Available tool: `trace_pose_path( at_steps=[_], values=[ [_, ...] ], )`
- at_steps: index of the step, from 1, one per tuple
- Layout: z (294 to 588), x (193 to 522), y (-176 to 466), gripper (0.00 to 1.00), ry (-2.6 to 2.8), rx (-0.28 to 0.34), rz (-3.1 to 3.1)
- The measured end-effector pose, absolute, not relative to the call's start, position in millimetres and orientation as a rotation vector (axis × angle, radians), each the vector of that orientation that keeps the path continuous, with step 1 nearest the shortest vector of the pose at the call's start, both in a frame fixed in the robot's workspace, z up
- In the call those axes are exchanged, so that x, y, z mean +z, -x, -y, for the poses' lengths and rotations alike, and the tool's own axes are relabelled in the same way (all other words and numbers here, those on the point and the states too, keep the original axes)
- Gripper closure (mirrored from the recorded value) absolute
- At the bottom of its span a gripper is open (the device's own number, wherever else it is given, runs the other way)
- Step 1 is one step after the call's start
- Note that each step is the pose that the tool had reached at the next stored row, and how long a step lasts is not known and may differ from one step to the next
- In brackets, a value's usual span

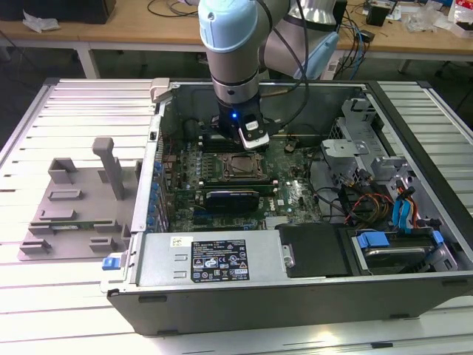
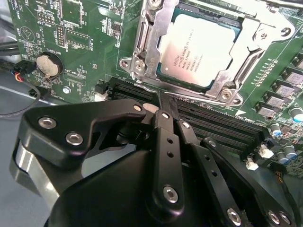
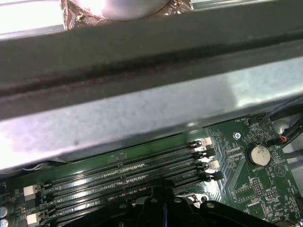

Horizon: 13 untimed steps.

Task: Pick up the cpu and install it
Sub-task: 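Install the first cpu locking lever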

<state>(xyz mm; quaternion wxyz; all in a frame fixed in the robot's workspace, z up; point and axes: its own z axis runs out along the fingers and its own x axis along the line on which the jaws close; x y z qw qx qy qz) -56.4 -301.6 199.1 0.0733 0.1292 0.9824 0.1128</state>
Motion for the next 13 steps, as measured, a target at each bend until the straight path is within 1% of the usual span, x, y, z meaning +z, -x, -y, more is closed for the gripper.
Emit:
trace_pose_path(
  at_steps=[10, 13],
  values=[
    [304, 197, 56, 0.89, -0.387, 0.347, -2.944],
    [304, 210, 56, 0.89, -0.387, 0.347, -2.944]
  ],
)
